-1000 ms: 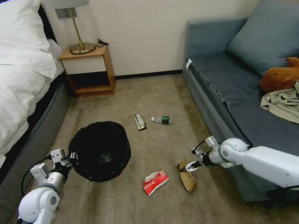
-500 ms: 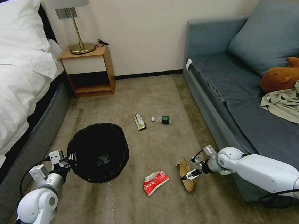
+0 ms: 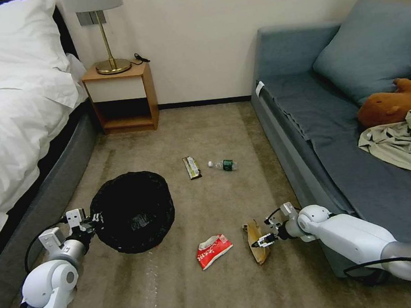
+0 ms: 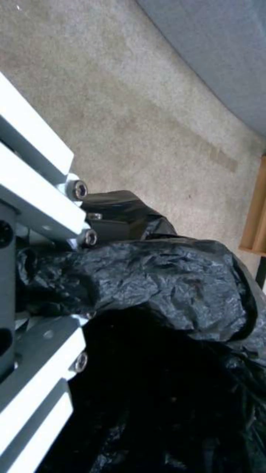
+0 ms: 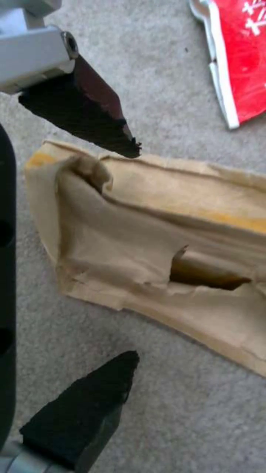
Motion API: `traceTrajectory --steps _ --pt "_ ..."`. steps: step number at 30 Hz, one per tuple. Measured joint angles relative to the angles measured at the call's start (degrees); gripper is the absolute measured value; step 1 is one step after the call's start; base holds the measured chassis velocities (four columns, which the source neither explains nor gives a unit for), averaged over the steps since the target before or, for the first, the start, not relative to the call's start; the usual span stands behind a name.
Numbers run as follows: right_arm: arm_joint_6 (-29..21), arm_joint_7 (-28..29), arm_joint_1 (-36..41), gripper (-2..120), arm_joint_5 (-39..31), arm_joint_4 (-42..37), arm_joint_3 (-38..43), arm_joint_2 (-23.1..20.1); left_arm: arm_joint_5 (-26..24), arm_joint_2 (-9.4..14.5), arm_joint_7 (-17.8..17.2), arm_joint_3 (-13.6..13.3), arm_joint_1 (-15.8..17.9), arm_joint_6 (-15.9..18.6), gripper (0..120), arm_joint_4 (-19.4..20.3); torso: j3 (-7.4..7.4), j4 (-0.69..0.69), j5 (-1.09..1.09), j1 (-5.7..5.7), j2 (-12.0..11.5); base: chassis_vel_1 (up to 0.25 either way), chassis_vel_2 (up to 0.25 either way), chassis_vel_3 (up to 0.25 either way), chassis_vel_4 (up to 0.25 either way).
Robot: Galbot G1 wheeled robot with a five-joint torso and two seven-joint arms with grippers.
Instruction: Pick up the trash bin, then pick up the garbage on the floor and place it into the trash bin.
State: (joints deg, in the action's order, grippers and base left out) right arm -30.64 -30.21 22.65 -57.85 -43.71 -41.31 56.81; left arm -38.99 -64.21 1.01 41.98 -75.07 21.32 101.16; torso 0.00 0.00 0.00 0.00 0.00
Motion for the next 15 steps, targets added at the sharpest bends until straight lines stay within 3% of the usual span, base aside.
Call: traceTrajectory --steps 7,9,15 --pt "0.70 -0.16 0.68 98 0.79 1.01 0.53 0.63 0.19 -0.13 0.07 -0.14 0.02 -0.11 3 -0.09 0.00 0.00 0.00 0.00 0.00 0.000 0.000 0.000 0.000" --pt "1.08 -0.55 0.78 87 1.02 1.17 0.67 0.76 0.21 -0.13 0.08 -0.13 0.00 -0.16 3 -0.18 0.00 0.00 -0.03 0.00 0.00 0.000 0.000 0.000 0.000" --pt "1.21 -2.05 0.76 70 1.49 1.08 0.57 0.71 0.21 -0.08 0.15 -0.09 -0.01 -0.20 3 -0.28 0.00 0.00 0.00 0.00 0.00 0.000 0.000 0.000 0.000"
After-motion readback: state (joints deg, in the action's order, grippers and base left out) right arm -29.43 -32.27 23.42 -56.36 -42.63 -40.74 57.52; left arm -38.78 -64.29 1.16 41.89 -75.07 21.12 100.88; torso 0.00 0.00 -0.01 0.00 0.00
